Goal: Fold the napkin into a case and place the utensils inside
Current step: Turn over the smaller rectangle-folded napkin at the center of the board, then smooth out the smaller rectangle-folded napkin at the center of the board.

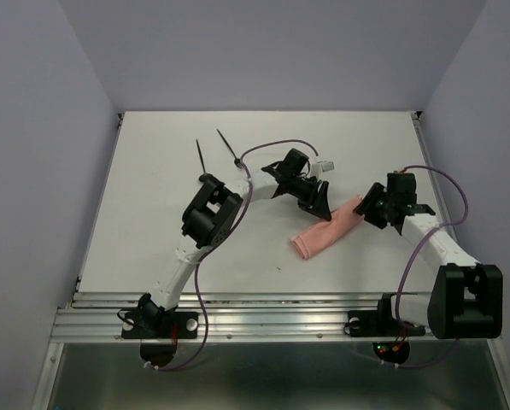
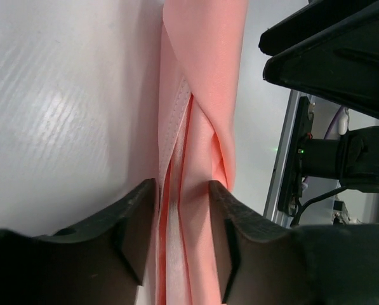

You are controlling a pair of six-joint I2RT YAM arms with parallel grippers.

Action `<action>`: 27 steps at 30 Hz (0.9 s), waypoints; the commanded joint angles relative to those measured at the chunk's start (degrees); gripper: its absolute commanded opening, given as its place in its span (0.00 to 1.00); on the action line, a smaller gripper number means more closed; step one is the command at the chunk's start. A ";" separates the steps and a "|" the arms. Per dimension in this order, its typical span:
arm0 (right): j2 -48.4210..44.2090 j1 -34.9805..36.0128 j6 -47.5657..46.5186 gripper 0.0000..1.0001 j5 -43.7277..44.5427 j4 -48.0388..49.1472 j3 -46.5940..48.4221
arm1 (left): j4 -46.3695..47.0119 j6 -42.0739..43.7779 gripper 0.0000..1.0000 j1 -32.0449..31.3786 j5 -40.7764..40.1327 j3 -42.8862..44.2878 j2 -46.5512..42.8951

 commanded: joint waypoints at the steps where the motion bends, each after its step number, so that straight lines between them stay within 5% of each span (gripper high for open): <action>1: 2.13 0.01 -2.14 0.49 -5.10 3.05 1.52 | -1.82 3.15 0.55 1.38 -0.35 -0.42 -2.24; 14: 8.02 1.06 -2.41 0.17 -7.48 6.38 5.47 | -11.77 9.40 0.57 3.06 -14.50 -2.26 -13.75; 19: 12.07 1.06 -1.53 0.14 -7.74 9.46 6.53 | -7.38 5.98 0.40 2.53 -15.83 -11.48 -19.64; 25: 19.70 1.59 -0.74 0.13 -3.44 11.74 6.88 | -2.54 2.81 0.00 0.86 -15.92 -20.54 -25.00; 27: 21.02 1.59 -0.74 0.13 -3.08 11.92 7.32 | -2.27 2.54 0.00 0.42 -16.18 -22.64 -25.97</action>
